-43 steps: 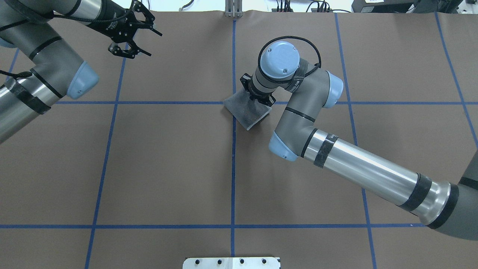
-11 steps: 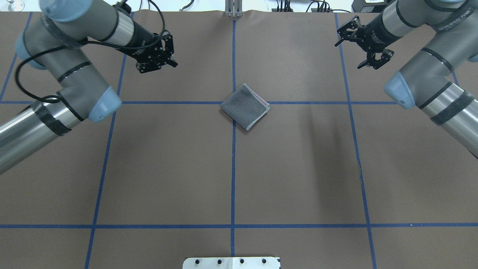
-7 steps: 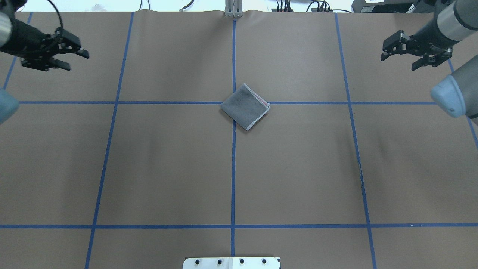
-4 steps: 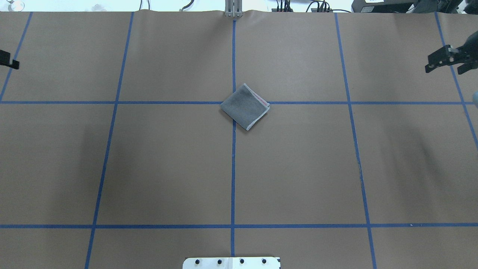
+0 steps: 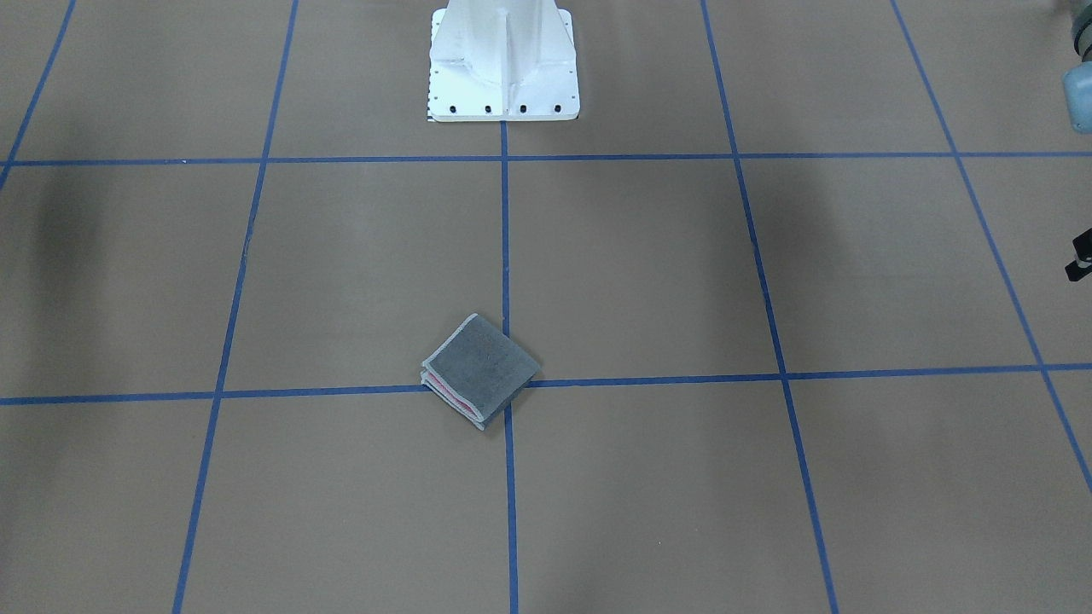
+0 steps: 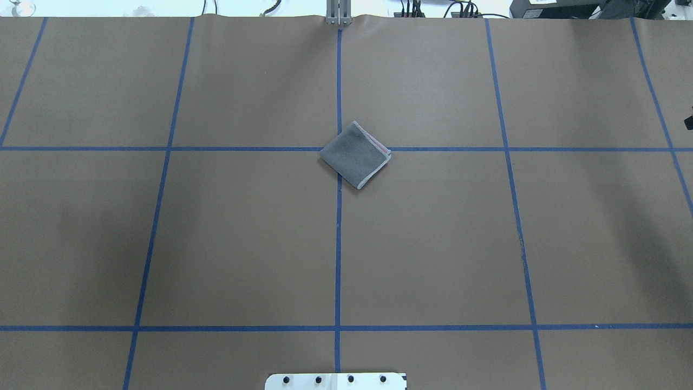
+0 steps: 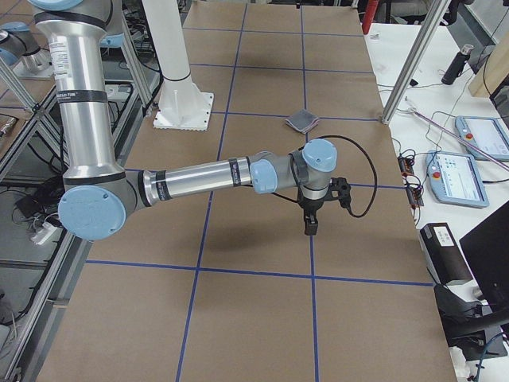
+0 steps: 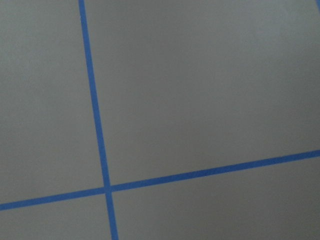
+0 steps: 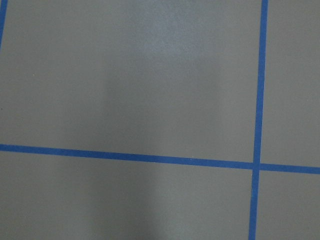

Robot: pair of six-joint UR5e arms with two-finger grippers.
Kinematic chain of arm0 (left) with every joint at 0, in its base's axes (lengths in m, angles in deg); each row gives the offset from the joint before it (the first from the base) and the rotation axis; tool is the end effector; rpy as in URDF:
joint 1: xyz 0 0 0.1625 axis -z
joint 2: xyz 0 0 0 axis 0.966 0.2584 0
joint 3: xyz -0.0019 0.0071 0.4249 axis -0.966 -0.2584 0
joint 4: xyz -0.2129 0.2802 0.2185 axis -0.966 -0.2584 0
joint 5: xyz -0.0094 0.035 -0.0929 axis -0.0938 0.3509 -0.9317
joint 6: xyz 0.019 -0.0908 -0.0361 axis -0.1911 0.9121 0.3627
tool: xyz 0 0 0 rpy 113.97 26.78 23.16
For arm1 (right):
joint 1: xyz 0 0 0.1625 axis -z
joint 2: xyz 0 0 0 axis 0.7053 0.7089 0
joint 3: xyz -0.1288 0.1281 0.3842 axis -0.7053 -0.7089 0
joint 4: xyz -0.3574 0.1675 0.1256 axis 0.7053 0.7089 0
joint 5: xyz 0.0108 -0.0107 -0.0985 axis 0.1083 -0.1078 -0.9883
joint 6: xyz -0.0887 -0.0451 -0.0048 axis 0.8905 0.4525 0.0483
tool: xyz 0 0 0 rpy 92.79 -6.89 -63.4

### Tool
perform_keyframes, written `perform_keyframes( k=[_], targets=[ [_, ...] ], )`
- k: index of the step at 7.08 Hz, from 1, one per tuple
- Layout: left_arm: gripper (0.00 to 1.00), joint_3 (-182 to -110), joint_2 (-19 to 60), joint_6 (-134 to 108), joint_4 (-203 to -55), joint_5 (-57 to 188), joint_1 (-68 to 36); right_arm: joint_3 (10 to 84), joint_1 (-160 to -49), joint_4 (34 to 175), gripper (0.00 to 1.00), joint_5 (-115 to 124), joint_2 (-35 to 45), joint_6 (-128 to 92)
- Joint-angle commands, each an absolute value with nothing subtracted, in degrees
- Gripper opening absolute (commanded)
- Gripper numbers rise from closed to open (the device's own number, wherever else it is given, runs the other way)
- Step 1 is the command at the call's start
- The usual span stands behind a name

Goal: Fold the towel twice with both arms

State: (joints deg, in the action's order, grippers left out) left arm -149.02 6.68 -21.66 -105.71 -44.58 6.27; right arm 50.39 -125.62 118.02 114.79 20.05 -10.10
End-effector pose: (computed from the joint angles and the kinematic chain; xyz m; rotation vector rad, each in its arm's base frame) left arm 0.0157 -0.5464 0.5709 0.1168 0.7455 0.1237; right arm -0.0215 -0.5383 0.5585 0.0656 -0.7713 -0.0827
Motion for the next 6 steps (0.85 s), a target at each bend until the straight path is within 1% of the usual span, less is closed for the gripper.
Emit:
perform_keyframes(
  k=[1,2,3,4,6],
  targets=[
    [1.0,-149.03,6.26,-23.9,-100.54,-47.46,8.11,50.14,-126.33,121.52,1.0,115.01,20.29,-5.84],
    [1.0,-149.12,2.52,-24.16,-101.4,-52.01,9.86,50.05,-126.33,121.52,1.0,114.83,20.47,-5.92],
    [1.0,-151.29,-2.22,-29.73,-101.33,-53.28,13.97,49.01,-126.33,120.91,1.0,114.92,21.25,-5.93],
    [1.0,-152.1,-4.88,-33.7,-101.32,-52.16,15.83,49.17,-126.33,120.9,1.0,115.18,22.04,-5.93],
    [1.0,-152.98,-5.43,-33.22,-101.15,-52.06,16.82,49.88,-126.33,120.81,1.0,114.57,23.1,-6.1]
  ],
)
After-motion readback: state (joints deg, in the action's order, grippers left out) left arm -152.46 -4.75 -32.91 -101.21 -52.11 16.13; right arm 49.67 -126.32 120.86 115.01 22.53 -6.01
